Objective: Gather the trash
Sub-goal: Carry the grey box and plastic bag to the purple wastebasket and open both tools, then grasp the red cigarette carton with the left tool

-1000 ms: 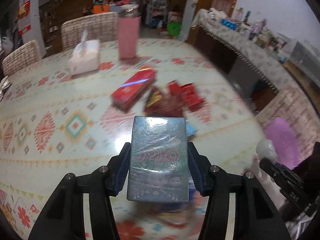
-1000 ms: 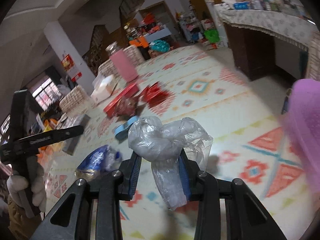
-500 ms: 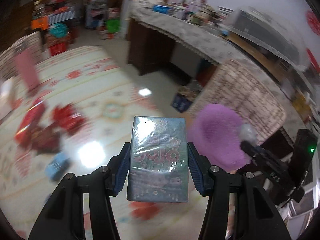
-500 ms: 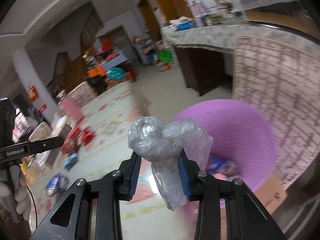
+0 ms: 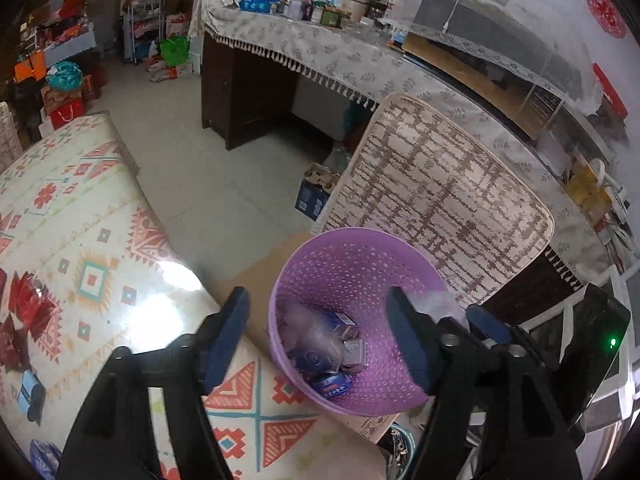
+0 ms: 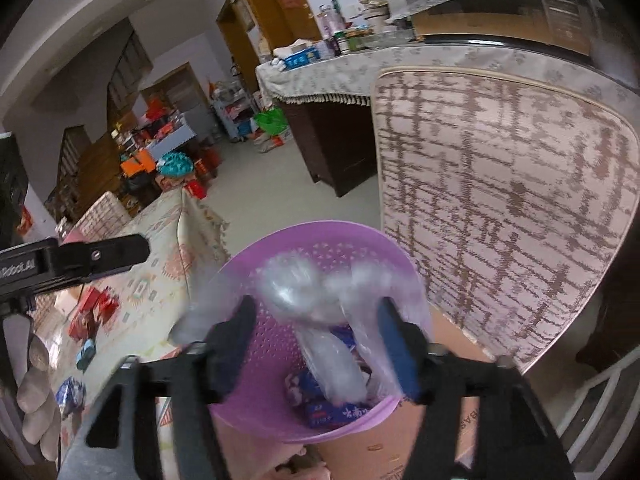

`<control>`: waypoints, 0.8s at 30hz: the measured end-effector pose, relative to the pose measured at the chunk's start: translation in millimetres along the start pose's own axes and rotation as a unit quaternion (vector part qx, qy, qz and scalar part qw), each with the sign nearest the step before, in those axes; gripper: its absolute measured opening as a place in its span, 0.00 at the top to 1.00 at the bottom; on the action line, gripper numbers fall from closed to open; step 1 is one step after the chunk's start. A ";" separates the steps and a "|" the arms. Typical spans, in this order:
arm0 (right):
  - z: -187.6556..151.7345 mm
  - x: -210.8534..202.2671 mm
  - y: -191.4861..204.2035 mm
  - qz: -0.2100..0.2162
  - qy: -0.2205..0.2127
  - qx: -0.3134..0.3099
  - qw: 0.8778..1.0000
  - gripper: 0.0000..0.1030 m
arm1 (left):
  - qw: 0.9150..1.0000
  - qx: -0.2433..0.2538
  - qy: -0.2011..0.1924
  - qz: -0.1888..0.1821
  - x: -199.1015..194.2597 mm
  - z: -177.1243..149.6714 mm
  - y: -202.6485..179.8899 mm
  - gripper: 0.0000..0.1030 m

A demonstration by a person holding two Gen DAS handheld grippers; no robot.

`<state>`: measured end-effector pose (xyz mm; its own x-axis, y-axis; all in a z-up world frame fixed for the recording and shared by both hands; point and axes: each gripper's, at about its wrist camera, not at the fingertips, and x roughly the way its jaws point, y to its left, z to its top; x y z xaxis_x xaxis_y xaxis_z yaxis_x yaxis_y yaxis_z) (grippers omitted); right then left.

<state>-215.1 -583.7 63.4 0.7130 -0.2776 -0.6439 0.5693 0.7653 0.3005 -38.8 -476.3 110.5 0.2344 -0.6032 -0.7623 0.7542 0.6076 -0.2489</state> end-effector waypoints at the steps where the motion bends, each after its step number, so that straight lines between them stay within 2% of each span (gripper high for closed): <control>1: -0.2 -1.1 -1.4 0.000 -0.003 0.002 1.000 0.30 | 1.000 0.001 -0.004 0.009 -4.2 -2.8 3.4 0.28; 7: -6.7 0.1 8.8 0.019 0.008 0.009 1.000 0.29 | 0.999 0.003 -0.012 0.044 -32.1 -25.9 38.3 0.26; 10: -16.9 0.4 33.7 0.045 0.016 -0.003 0.999 0.27 | 0.998 -0.011 -0.015 0.067 -50.6 -39.0 70.7 0.26; 14: -34.8 6.2 83.8 0.093 0.036 -0.033 0.994 0.24 | 0.994 -0.054 -0.020 0.094 -77.7 -53.4 130.7 0.26; 18: -53.4 23.0 136.9 0.141 0.064 -0.058 0.986 0.22 | 0.983 -0.113 -0.025 0.139 -105.4 -65.3 204.5 0.26; 24: -81.7 61.5 205.2 0.195 0.097 -0.074 0.973 0.22 | 0.959 -0.175 -0.021 0.223 -125.6 -81.7 305.1 0.26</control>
<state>-87.9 -396.3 27.9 0.7645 0.1546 -0.6258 0.1949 0.8699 0.4530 111.8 -172.9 81.5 0.5149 -0.2595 -0.8170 0.3240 0.9413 -0.0948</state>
